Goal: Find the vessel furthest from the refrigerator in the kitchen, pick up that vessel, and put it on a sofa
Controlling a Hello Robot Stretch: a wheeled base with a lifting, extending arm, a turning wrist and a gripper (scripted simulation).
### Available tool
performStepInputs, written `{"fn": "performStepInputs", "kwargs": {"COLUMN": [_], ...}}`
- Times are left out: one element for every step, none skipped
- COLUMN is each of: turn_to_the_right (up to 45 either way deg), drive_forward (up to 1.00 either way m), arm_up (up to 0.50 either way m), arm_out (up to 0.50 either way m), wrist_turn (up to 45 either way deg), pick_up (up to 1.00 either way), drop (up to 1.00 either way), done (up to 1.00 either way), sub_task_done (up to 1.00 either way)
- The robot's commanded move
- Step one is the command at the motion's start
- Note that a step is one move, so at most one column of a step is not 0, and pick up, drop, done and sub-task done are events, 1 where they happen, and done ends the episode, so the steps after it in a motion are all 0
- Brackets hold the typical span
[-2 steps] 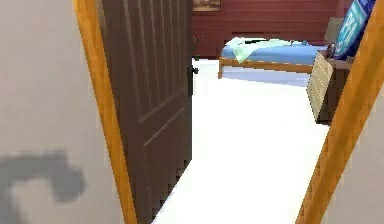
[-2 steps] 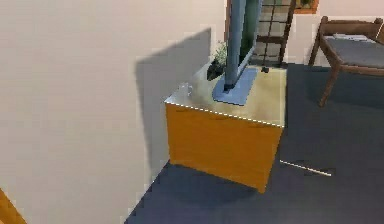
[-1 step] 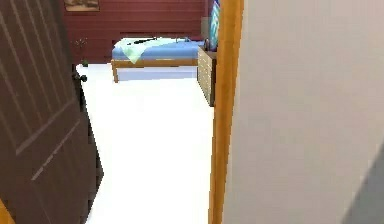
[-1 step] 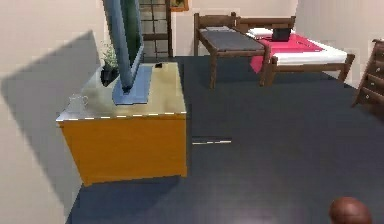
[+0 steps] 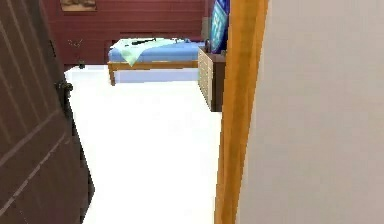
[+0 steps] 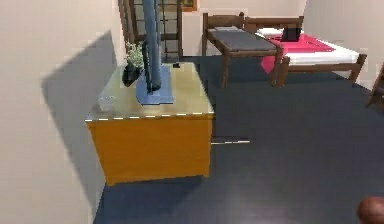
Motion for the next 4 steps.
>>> {"fn": "performStepInputs", "kwargs": {"turn_to_the_right": [-18.0,0.0,0.0,-3.0], "drive_forward": [0.0,0.6,1.0,0.0], "arm_up": [0.0,0.0,0.0,0.0], "arm_out": [0.0,0.0,0.0,0.0], "wrist_turn": [0.0,0.0,0.0,0.0], "pick_up": [0.0,0.0,0.0,0.0], "drop": [0.0,0.0,0.0,0.0], "done": [0.0,0.0,0.0,0.0], "sub_task_done": [0.0,0.0,0.0,0.0]}}
